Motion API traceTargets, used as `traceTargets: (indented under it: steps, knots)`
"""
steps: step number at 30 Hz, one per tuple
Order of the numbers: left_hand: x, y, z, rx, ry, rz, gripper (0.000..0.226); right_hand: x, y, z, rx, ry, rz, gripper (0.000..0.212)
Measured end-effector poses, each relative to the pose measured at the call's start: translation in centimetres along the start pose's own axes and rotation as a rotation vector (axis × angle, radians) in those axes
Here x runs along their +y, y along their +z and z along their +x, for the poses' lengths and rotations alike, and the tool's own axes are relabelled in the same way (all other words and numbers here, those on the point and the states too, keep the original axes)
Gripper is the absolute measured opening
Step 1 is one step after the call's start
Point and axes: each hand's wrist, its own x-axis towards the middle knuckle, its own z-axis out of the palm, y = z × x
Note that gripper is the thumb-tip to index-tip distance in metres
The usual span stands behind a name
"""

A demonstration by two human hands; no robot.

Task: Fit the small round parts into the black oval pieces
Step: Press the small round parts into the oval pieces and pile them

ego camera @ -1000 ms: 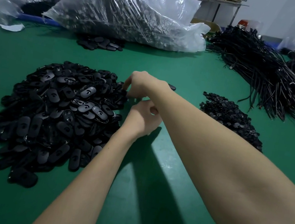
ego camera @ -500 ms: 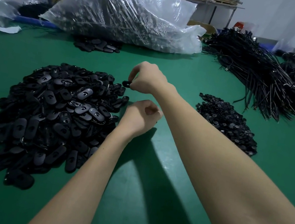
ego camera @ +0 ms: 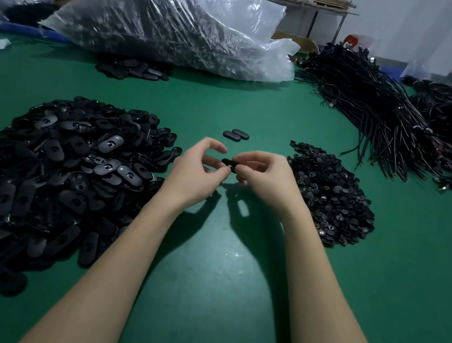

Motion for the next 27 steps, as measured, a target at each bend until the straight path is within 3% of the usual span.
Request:
traceTargets:
  steps: [7,9,11,13,15,18,27]
  knots:
    - [-0.1,-0.2,-0.1,-0.056,0.012,0.04,0.019,0.7,-0.4,-0.3,-0.08,0.068,0.253,0.013]
    - [0.0,-0.1,-0.2,-0.055,0.003,0.049,0.017,0.8,-0.8,-0.4,-0.037,0.064,0.142,0.011]
    - [-0.1,-0.1,-0.2,-0.046,-0.01,0.056,0.016,0.9,-1.8,-0.3,0.13,0.026,-0.213,0.011]
    - [-0.1,-0.2,-0.2,-0.04,-0.019,0.054,0.015,1.2,-3.1,-0.5,0.302,0.034,-0.495,0.02]
    - [-0.1,-0.3,-0.2,-0.034,-0.023,0.047,0.015,1.9,-4.2,-0.5,0.359,0.103,-0.619,0.028]
    - [0.0,-0.2,-0.2,-0.034,-0.022,0.049,0.015,3.0,-4.8,-0.5,0.347,0.206,-0.646,0.033]
    - [-0.2,-0.3,-0.3,-0.041,-0.028,0.016,0.015,3.1,-4.8,-1.0,0.495,0.196,-0.475,0.018]
